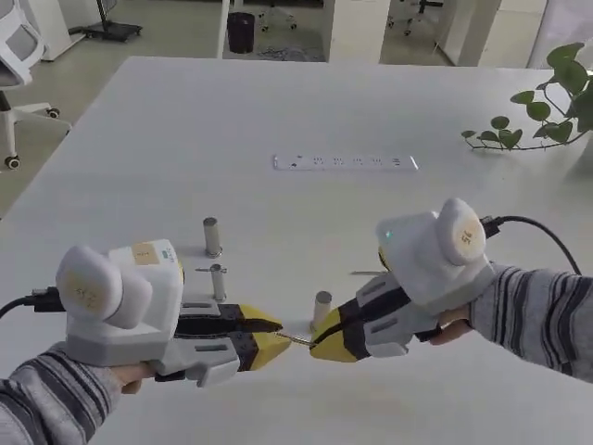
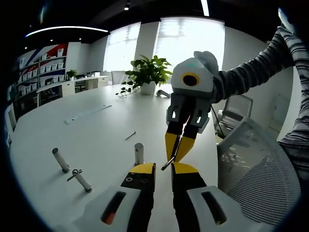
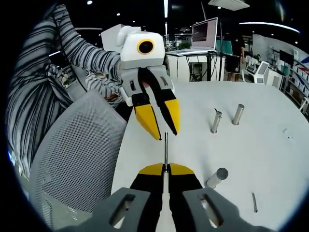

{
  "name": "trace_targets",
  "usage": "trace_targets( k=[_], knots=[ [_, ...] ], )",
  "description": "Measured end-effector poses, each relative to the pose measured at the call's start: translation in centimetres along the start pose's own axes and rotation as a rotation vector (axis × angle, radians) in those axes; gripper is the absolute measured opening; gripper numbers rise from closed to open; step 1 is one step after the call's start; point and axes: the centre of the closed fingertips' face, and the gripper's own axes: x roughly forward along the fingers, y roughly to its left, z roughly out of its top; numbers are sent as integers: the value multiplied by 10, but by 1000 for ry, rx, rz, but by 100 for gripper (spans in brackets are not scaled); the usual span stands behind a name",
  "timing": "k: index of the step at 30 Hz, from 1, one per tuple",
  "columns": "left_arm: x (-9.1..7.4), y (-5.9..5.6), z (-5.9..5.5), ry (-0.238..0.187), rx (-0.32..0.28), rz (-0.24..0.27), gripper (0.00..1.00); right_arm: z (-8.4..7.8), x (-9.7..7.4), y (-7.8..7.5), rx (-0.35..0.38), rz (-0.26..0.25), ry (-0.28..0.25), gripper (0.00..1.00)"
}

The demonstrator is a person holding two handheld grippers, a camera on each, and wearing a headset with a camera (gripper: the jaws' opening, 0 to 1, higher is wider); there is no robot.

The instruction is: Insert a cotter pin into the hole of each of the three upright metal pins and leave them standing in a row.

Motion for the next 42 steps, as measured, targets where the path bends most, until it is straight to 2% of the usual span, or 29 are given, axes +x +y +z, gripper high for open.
trace_targets(
  k=[2, 5, 11, 14, 19, 21, 24, 25, 28, 32, 35, 37, 42],
  knots=[
    [0, 7, 0, -8, -1, 36, 13, -2, -2, -3, 12, -16, 0, 0],
    [1, 13, 0, -18, -11, 78, 16, -10, -8, -12, -3, -59, 39, 0],
    [8, 21, -1, -40, -30, 153, 22, -24, -22, -24, -27, -93, 95, 0],
    [14, 27, -3, -44, -33, 206, 23, -31, -29, -30, -31, -106, 122, 0],
    [22, 39, -4, -69, -76, 295, 26, -44, -38, -40, -39, -134, 165, 0],
    [27, 41, -6, -61, -75, 317, 26, -47, -41, -43, -38, -142, 175, 0],
    [34, 42, -11, -55, -85, 317, 24, -51, -45, -49, -44, -155, 191, 0],
    [38, 41, -16, -36, -98, 310, 23, -53, -46, -52, -52, -165, 201, 0],
    [47, 40, -21, -14, -88, 311, 25, -59, -47, -59, -65, -176, 223, 0],
    [58, 42, -23, -14, -112, 322, 25, -63, -46, -65, -74, -176, 240, 0],
    [66, 44, -25, 5, -128, 325, 22, -63, -43, -66, -74, -170, 241, 0],
    [70, 45, -25, 4, -126, 331, 23, -67, -41, -71, -80, -169, 248, 0],
    [83, 47, -28, 39, -109, 345, 25, -68, -39, -77, -78, -166, 247, 0]
  ],
)
